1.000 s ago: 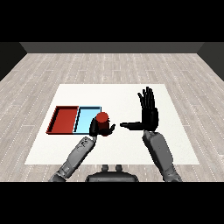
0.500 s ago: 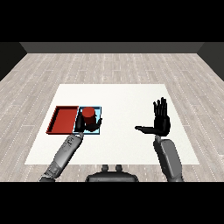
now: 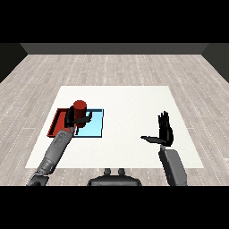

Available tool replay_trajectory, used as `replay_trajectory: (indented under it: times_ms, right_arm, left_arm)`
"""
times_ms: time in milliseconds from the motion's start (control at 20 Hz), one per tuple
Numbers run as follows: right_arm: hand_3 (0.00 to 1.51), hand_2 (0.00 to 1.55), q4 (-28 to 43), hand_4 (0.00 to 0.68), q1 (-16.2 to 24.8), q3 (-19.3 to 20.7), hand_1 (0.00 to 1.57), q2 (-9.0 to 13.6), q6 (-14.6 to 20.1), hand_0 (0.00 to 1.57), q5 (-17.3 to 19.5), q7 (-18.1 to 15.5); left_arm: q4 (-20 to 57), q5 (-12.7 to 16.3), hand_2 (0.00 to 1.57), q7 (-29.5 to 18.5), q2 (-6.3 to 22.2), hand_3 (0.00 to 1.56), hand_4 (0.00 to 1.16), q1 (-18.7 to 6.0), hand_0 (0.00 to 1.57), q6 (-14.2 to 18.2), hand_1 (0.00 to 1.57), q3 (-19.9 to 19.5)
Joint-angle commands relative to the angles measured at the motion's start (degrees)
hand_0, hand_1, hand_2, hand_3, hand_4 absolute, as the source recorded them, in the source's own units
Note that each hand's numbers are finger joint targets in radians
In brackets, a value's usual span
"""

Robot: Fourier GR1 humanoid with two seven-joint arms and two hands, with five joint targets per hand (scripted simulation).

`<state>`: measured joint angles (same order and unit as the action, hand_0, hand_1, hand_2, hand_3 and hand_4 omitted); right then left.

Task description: Pick the red can and put it in the red box

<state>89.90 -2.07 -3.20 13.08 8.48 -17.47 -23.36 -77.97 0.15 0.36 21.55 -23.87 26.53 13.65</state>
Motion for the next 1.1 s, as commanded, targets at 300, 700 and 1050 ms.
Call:
replay_trajectory:
  times_ms: [300, 700, 1050]
  right_arm:
    - [0.0, 0.0, -6.2, 0.0, -3.0, 3.1, 0.0, 1.7, -2.4, 0.0, 0.1, -1.4]
    - [0.0, 0.0, -4.5, 0.0, -1.5, 0.9, 0.0, -1.2, -0.3, 0.0, 3.1, -4.3]
    - [0.0, 0.0, -5.1, 0.0, 1.5, 0.5, 0.0, -2.2, -1.6, 0.0, 4.1, -9.9]
  left_arm:
    - [29.1, -0.9, 1.56, -3.3, 5.5, 1.46, 1.1, -7.7, 1.57, -3.5, 1.57, -10.2]
    - [56.0, -3.8, 1.49, -11.7, 2.8, 1.46, 1.02, -12.3, 1.47, -0.5, 1.47, -13.4]
    - [69.4, -6.6, 0.67, -4.1, 3.5, 0.14, 0.68, -18.2, 0.64, 0.6, 0.64, -13.2]
